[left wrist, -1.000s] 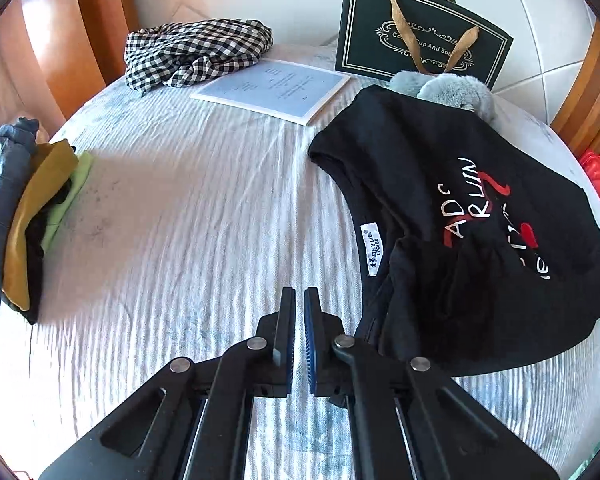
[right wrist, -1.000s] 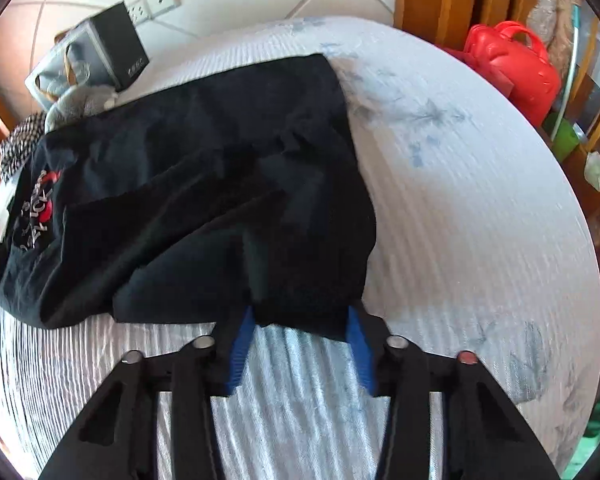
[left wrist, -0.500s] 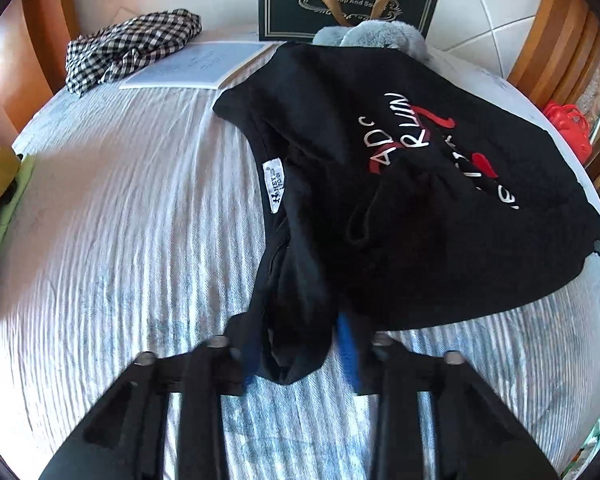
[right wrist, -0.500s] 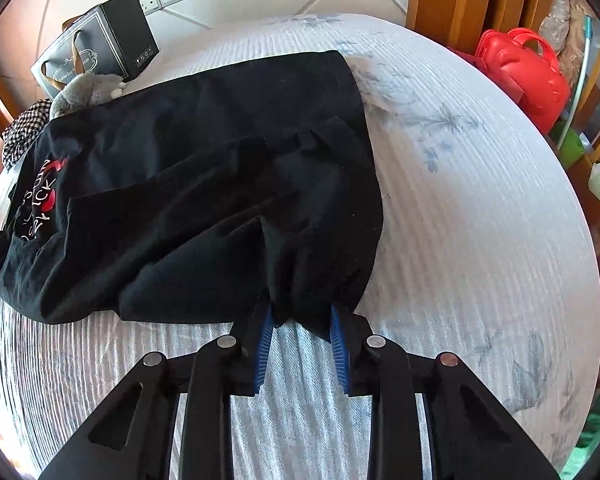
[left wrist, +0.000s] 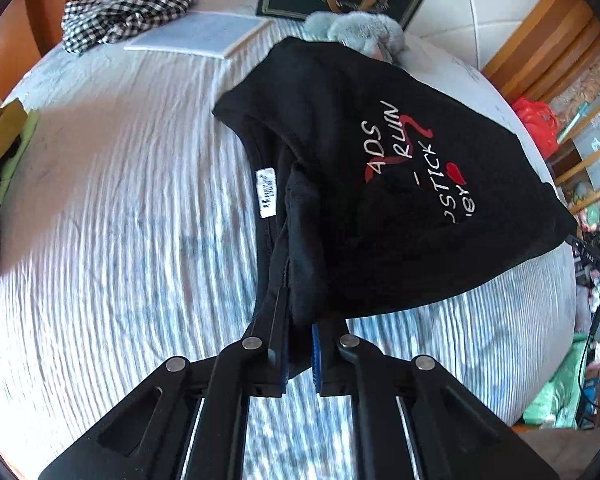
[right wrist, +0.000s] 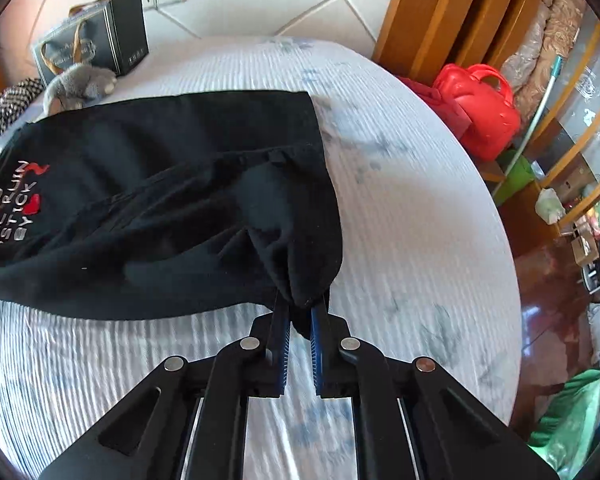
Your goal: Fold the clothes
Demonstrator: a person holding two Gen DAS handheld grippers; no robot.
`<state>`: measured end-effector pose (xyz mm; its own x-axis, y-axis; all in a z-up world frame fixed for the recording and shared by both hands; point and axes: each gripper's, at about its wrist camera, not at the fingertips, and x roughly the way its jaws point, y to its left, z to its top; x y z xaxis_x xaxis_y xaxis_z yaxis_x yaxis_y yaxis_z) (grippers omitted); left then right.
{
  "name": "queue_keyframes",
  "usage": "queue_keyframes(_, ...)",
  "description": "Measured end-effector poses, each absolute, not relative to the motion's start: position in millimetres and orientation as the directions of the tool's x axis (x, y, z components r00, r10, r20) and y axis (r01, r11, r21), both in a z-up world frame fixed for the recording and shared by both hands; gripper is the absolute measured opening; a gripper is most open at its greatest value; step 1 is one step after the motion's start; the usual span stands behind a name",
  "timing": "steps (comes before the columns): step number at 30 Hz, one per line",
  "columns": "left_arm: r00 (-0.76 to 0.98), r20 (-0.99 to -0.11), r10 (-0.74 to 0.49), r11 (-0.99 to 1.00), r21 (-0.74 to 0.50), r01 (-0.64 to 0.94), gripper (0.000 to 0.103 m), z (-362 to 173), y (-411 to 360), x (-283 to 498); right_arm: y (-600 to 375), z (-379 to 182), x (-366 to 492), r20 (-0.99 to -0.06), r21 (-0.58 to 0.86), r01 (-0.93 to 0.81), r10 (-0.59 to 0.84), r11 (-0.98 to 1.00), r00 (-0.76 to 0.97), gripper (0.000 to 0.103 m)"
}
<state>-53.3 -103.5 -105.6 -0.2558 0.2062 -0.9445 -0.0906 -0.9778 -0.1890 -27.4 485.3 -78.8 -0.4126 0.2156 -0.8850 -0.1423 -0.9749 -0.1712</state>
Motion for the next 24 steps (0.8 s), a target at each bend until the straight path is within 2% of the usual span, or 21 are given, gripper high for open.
queue_keyframes(2,-0.183,-0.961,0.209,-0.974,-0.188,-0.128,0.008,-119,-102,-43,495,-98,-13,-0.924,-0.151,-0.16,0.197,-0.976,-0.327,0.008)
queue_keyframes(3,-0.146,-0.967,0.209,-0.971,-0.188,-0.147,0.013,-125,-101,-39,500,-109,-7,-0.944,-0.135,-0.167,0.178,-0.977,-0.279,0.009)
queue_keyframes(6,-0.193,-0.963,0.186,-0.974,-0.156,-0.163,0.019,-118,-103,-35,505,-114,8,-0.954,-0.142,-0.195,0.187,-0.97,-0.235,0.019)
queue_keyframes(8,-0.287,-0.939,0.19,-0.975,-0.145,-0.171,0.022,-92,-107,-32,500,-92,15,-0.938,-0.146,-0.187,0.196,-0.972,-0.287,0.02)
queue_keyframes(11,-0.431,-0.893,0.131,-0.985,-0.068,-0.16,0.042,-60,-116,-33,467,-45,11,-0.895,-0.076,-0.082,0.105,-0.994,-0.433,0.022)
queue_keyframes(12,-0.444,-0.887,0.128,-0.986,-0.065,-0.155,0.042,-58,-118,-35,450,-34,4,-0.882,-0.043,-0.031,0.052,-0.999,-0.469,0.024)
queue_keyframes(13,-0.449,-0.885,0.119,-0.988,-0.058,-0.146,0.042,-59,-120,-37,433,-29,-2,-0.872,-0.003,0.017,-0.005,-1.0,-0.489,0.04)
queue_keyframes(14,-0.455,-0.883,0.118,-0.988,-0.059,-0.141,0.042,-63,-121,-39,416,-24,-9,-0.86,0.035,0.065,-0.063,-0.997,-0.507,0.063)
queue_keyframes(15,-0.454,-0.883,0.121,-0.989,-0.066,-0.136,0.042,-68,-121,-40,397,-24,-18,-0.846,0.089,0.112,-0.134,-0.99,-0.516,0.071)
queue_keyframes(17,-0.44,-0.89,0.12,-0.989,-0.07,-0.128,0.042,-82,-119,-42,354,-32,-34,-0.834,0.164,0.179,-0.233,-0.97,-0.5,0.07)
queue_keyframes(18,-0.439,-0.89,0.123,-0.988,-0.07,-0.137,0.042,-85,-117,-41,330,-41,-40,-0.834,0.179,0.212,-0.262,-0.961,-0.485,0.065)
queue_keyframes(19,-0.438,-0.89,0.127,-0.987,-0.069,-0.146,0.042,-88,-115,-41,309,-48,-47,-0.835,0.175,0.24,-0.273,-0.955,-0.477,0.043)
queue_keyframes(20,-0.437,-0.89,0.13,-0.986,-0.068,-0.155,0.042,-91,-113,-41,288,-56,-54,-0.84,0.177,0.274,-0.291,-0.945,-0.459,0.029)
queue_keyframes(24,-0.432,-0.89,0.143,-0.98,-0.065,-0.19,0.041,-103,-105,-39,213,-84,-69,-0.854,0.205,0.406,-0.366,-0.89,-0.37,0.029)
